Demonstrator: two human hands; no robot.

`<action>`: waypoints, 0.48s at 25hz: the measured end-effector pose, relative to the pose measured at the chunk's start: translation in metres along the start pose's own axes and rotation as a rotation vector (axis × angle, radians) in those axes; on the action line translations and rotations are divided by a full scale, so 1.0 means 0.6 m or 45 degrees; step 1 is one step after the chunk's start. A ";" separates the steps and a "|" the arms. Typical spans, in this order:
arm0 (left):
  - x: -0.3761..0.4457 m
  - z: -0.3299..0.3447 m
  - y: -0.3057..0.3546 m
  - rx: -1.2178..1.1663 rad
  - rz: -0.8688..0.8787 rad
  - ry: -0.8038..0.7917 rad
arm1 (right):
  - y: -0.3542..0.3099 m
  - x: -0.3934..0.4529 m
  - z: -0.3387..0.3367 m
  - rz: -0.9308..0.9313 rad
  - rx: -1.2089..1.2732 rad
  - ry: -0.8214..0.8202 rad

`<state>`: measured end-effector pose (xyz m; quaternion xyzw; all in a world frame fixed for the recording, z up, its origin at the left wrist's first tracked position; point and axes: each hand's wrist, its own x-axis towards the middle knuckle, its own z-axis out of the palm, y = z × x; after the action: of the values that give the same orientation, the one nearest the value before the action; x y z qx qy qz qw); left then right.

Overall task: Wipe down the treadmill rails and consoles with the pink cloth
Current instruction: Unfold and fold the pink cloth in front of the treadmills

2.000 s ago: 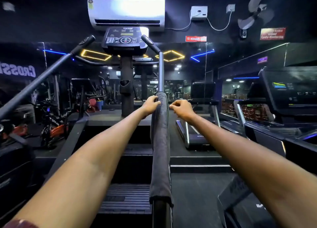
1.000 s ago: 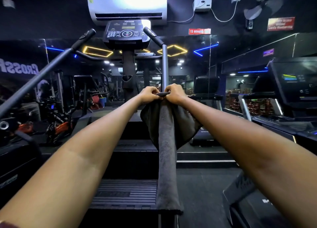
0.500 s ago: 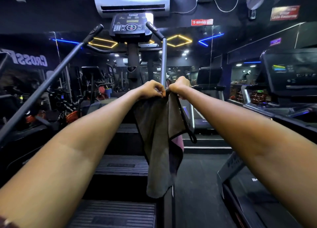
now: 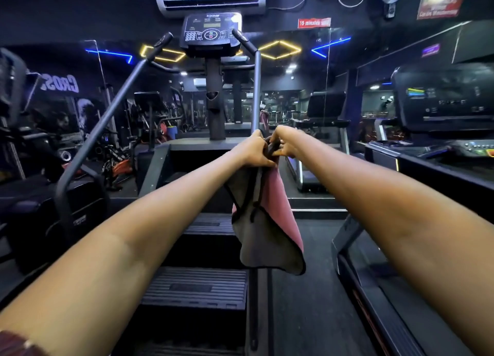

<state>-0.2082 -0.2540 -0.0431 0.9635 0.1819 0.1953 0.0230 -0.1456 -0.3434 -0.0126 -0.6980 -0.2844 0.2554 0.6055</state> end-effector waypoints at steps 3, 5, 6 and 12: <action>-0.072 -0.007 0.036 -0.015 -0.037 0.122 | 0.011 -0.057 -0.002 0.030 -0.014 0.011; -0.124 -0.016 0.051 -0.032 -0.111 0.065 | 0.017 -0.101 -0.001 0.040 0.047 0.128; -0.146 -0.017 0.051 -0.028 -0.147 -0.006 | 0.023 -0.128 -0.003 0.053 0.064 0.185; -0.326 -0.001 0.043 -0.042 -0.163 -0.200 | 0.104 -0.292 0.003 0.198 0.248 0.129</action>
<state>-0.3673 -0.3485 -0.1116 0.9617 0.2374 0.1205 0.0653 -0.2653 -0.4721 -0.0724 -0.6679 -0.1725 0.2924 0.6624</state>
